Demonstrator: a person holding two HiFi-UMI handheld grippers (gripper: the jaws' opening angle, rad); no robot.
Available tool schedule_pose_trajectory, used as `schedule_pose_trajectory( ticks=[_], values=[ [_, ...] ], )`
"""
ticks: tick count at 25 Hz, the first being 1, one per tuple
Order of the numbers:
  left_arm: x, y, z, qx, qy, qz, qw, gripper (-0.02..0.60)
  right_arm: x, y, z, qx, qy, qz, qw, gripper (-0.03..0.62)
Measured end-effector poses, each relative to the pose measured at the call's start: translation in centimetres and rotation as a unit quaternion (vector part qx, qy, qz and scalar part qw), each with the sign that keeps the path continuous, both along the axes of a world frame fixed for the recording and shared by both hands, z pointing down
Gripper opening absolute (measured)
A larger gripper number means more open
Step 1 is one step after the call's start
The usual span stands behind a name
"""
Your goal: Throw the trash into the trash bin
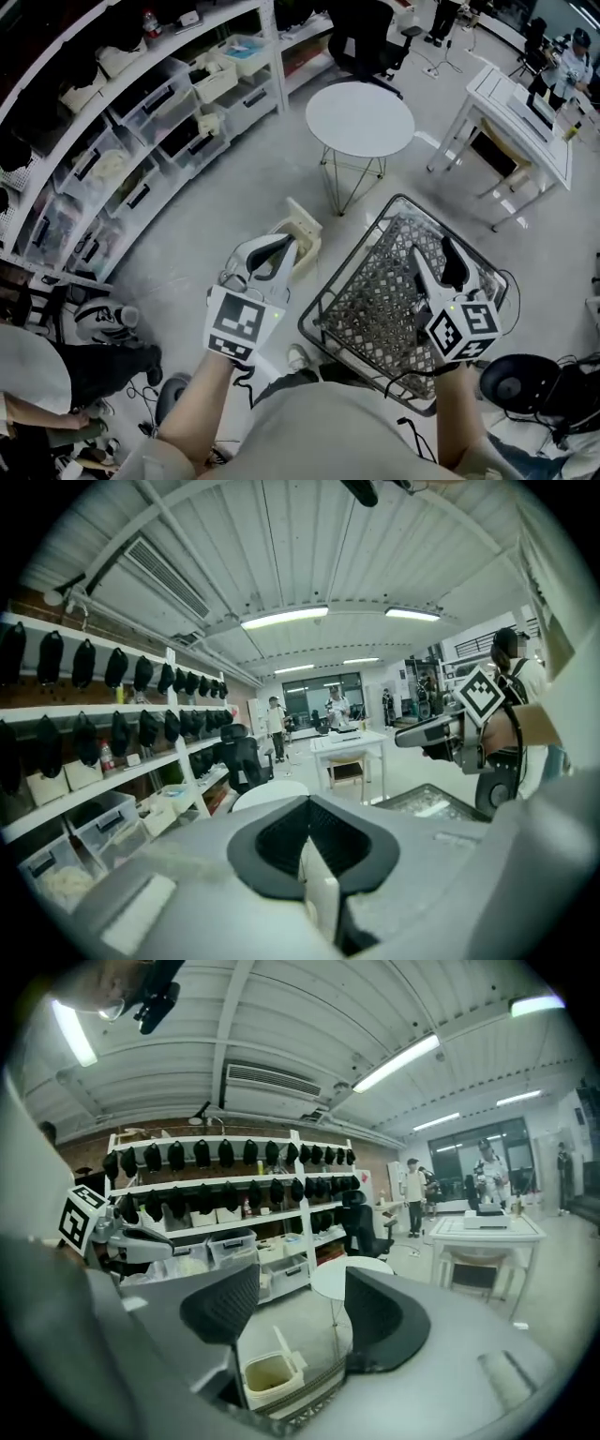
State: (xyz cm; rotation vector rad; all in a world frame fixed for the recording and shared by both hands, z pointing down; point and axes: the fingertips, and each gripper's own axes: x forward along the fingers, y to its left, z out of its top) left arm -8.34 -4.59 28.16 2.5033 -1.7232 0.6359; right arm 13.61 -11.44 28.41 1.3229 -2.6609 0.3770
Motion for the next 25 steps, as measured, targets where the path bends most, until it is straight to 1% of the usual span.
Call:
schedule_pose_trajectory(
  ticks=[5, 8, 11, 16, 20, 23, 25],
  values=[
    [4.2, -3.1, 3.1, -0.023, -0.006, 0.056, 0.9982, 0.002, 5.5, -1.0, 5.5, -0.054, 0.011, 0.076, 0.996, 0.309],
    [6.8, -4.6, 5.1, -0.037, -0.004, 0.085, 0.9957, 0.002, 8.8, -1.2, 9.7, -0.084, 0.034, 0.116, 0.989, 0.322],
    [9.6, -5.7, 7.3, -0.054, -0.004, 0.117, 0.9916, 0.002, 11.9, -0.9, 14.3, -0.122, 0.054, 0.143, 0.981, 0.332],
    [14.2, -6.9, 11.5, -0.094, -0.008, 0.168, 0.9813, 0.002, 16.4, 0.3, 20.9, -0.189, 0.06, 0.192, 0.961, 0.339],
    [17.0, -7.1, 15.2, -0.13, -0.008, 0.196, 0.972, 0.002, 18.1, 1.0, 26.0, -0.234, 0.06, 0.221, 0.945, 0.352],
    [18.7, -7.1, 17.9, -0.159, -0.008, 0.211, 0.9644, 0.002, 19.2, 1.5, 29.9, -0.271, 0.047, 0.253, 0.927, 0.368],
    [19.8, -6.8, 19.7, -0.182, -0.006, 0.218, 0.9587, 0.003, 19.9, 1.9, 32.4, -0.302, 0.034, 0.279, 0.911, 0.396]
  ],
)
